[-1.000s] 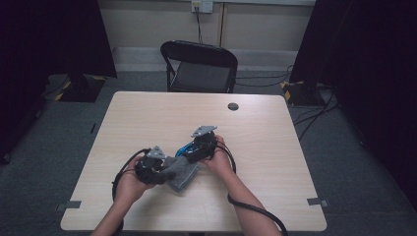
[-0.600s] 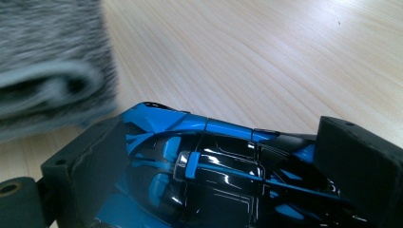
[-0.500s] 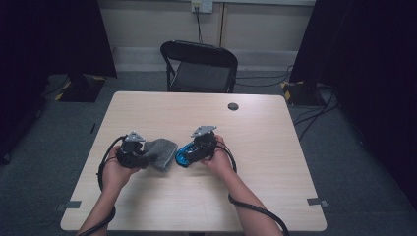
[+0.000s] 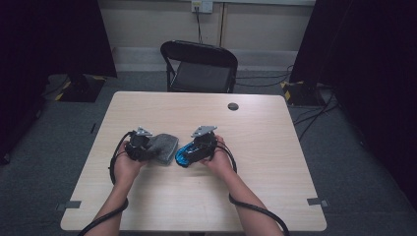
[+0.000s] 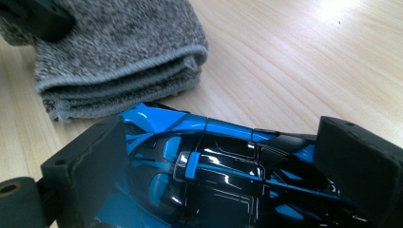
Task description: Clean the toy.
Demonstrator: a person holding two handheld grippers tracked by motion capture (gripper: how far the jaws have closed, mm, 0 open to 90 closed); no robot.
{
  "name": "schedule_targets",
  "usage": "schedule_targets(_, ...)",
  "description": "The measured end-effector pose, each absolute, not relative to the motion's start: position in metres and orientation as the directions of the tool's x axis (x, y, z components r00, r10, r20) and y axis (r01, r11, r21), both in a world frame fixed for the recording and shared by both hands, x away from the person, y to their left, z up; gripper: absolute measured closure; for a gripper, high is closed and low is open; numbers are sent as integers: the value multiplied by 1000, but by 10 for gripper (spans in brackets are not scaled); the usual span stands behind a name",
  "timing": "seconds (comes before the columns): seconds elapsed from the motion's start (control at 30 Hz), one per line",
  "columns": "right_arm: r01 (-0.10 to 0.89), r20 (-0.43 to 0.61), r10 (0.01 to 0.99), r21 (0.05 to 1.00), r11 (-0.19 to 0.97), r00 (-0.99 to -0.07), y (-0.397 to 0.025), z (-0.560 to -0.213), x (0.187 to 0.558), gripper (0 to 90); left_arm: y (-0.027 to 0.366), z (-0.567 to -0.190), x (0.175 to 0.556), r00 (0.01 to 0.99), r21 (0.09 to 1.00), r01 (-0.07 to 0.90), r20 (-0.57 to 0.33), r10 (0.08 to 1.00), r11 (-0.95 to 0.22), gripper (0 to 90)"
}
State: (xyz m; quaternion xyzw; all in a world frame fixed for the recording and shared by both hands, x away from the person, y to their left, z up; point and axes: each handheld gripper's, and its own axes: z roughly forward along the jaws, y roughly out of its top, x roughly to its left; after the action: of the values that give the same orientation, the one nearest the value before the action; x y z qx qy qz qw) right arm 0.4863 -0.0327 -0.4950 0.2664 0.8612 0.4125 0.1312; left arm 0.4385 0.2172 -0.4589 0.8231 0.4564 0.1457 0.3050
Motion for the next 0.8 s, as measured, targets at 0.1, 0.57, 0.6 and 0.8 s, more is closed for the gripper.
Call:
schedule_targets(0.1, 351, -6, 567, 780, 518, -824, -33, -495, 486, 39, 212, -463, 439, 547, 613, 671, -29, 837, -417, 670)
schedule_targets(0.57, 354, -6, 570, 779, 517, -822, -32, -495, 486, 39, 195, -470, 425, 604, 570, 663, -23, 797, -486, 672)
schedule_targets(0.6, 353, -6, 570, 779, 517, -822, -32, -495, 486, 39, 195, -470, 424, 609, 569, 659, -21, 793, -492, 672)
schedule_targets(0.8, 353, -5, 571, 782, 514, -821, -33, -495, 486, 38, 192, -469, 413, 624, 569, 659, -47, 780, -492, 671)
